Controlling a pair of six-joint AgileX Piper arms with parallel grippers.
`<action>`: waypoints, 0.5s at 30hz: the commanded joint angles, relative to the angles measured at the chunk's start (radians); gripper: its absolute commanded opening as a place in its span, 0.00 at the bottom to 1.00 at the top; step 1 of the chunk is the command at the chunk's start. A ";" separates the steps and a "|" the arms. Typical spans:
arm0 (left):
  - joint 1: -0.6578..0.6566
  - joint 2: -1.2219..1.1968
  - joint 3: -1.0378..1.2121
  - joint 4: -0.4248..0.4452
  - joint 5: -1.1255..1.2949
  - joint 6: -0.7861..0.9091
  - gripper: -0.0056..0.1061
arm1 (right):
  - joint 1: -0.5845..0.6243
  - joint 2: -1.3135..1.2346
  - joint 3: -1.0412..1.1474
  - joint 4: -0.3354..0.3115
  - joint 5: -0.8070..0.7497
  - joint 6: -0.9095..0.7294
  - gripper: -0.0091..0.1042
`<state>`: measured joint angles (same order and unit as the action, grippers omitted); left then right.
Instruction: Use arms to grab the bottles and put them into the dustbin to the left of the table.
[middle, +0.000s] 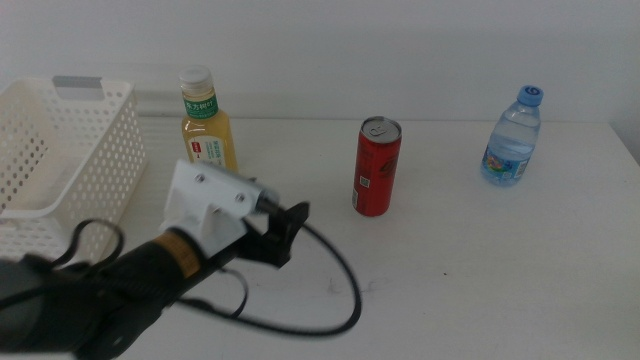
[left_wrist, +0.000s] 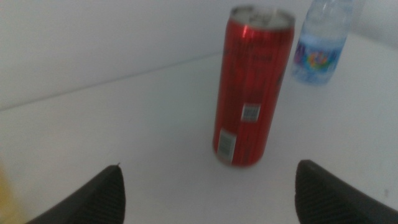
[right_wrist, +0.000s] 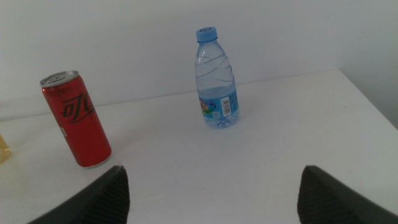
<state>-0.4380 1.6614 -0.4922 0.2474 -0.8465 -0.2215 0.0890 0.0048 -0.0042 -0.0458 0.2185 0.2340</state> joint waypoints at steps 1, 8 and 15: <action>-0.015 0.039 -0.055 0.015 -0.005 -0.055 0.89 | -0.008 -0.005 0.004 -0.005 -0.006 -0.006 0.88; -0.096 0.189 -0.234 -0.052 -0.001 -0.079 0.89 | -0.008 -0.005 0.004 -0.004 -0.008 -0.006 0.88; -0.154 0.305 -0.334 -0.102 -0.003 -0.075 0.89 | -0.008 -0.005 0.004 -0.004 -0.008 -0.006 0.88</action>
<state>-0.5836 1.9531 -0.8084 0.1665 -0.8424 -0.2874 0.0890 0.0048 -0.0042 -0.0458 0.2185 0.2340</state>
